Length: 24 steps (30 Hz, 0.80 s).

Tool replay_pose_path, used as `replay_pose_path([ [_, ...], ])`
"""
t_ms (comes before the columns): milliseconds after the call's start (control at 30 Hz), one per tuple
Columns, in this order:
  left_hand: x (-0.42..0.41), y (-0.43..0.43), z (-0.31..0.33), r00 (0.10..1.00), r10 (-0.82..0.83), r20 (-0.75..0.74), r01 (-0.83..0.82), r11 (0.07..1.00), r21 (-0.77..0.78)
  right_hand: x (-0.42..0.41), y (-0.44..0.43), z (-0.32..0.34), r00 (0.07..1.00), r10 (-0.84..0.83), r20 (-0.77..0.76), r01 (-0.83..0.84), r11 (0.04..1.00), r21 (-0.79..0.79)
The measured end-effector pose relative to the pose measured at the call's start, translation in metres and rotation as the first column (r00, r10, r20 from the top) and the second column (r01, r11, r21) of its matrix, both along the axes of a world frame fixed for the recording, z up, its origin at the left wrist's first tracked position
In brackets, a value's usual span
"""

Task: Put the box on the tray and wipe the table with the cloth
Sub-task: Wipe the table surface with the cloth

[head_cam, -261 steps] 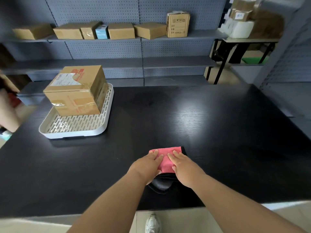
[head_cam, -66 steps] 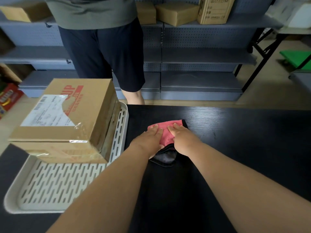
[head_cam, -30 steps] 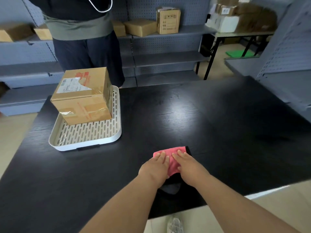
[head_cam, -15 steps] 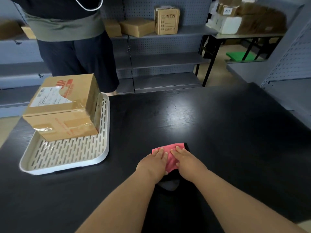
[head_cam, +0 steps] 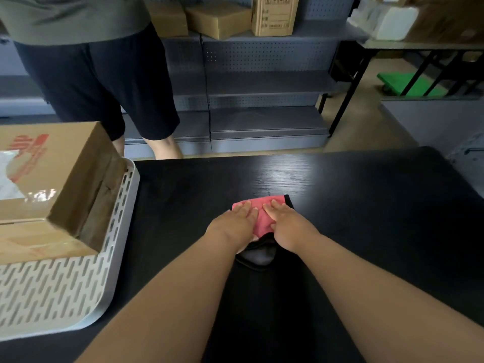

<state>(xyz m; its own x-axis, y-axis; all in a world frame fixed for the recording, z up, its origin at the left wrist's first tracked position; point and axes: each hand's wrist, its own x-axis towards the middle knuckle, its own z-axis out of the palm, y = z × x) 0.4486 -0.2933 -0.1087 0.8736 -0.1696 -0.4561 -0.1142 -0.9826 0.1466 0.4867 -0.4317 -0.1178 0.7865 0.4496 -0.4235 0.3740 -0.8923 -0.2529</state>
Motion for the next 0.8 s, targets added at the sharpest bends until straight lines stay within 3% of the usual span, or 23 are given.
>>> replay_pose_path([
  [333,0.068,-0.005,-0.004,0.997,0.077,0.009,-0.077,0.997,0.01,0.077,0.001,0.004,1.0,0.019,-0.006,-0.019,1.0,0.01],
  [800,0.04,-0.031,-0.004,0.998,0.065,0.024,-0.065,0.998,-0.001,0.045,-0.034,0.001,1.0,-0.023,0.018,0.022,0.997,0.07],
])
